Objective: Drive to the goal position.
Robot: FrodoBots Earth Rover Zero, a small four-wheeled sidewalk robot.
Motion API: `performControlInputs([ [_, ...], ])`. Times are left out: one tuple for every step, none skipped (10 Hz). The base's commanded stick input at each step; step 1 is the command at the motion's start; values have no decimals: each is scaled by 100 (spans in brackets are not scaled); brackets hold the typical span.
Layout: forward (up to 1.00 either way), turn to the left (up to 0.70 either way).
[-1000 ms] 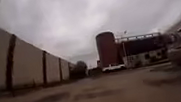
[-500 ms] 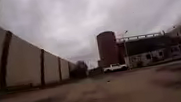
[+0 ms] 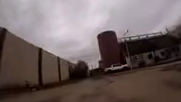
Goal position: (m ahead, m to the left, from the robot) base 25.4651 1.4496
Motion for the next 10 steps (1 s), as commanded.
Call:
performControlInputs([
  [100, -40],
  [100, -38],
  [100, -27],
  [100, -14],
  [100, 0],
  [100, 0],
  [100, 0],
  [100, 0],
  [100, 0],
  [100, 0],
])
